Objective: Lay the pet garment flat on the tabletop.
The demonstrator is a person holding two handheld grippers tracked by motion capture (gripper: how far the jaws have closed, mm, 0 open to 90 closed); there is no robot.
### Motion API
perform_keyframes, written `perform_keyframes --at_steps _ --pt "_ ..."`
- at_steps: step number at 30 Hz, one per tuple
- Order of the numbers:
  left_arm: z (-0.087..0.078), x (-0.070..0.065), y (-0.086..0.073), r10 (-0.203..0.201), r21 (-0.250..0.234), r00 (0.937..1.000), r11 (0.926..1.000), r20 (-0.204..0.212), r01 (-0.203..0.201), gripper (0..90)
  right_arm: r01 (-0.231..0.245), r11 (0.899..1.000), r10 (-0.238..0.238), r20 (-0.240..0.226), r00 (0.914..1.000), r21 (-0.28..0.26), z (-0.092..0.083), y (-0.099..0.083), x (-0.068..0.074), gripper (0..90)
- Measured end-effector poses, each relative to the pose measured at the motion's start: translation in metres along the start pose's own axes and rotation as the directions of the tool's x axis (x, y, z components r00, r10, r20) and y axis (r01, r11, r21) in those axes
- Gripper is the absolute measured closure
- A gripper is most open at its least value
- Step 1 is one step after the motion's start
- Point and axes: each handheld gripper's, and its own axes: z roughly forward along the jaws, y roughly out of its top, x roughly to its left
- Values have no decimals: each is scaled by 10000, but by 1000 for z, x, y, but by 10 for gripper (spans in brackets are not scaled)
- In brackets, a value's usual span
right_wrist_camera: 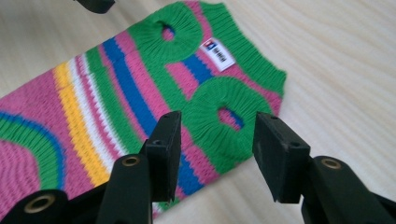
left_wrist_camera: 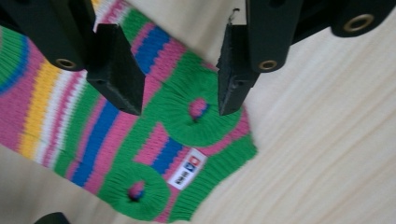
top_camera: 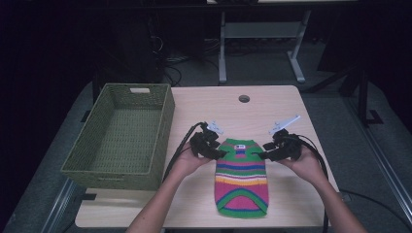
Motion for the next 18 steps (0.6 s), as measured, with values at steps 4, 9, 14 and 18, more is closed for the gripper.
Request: perform_keyframes --at_steps 4,9,14,18 --pt "-6 -13 -6 371 -16 9993 9993 88 -371 520 173 9998 -173 -3 9999 11 -4 -6 9 571" --pt "-12 -31 -13 815 -46 9958 9967 418 -813 639 472 9989 -472 -96 9988 20 -9 -12 26 697" --pt "-12 -45 -20 1174 72 9892 9929 873 -1185 783 958 9951 -954 -157 9953 227 -6 -18 42 829" --pt "-9 -53 -23 1351 252 9854 9901 1031 -1384 898 1209 9920 -1199 -280 9924 374 -1 -22 50 890"
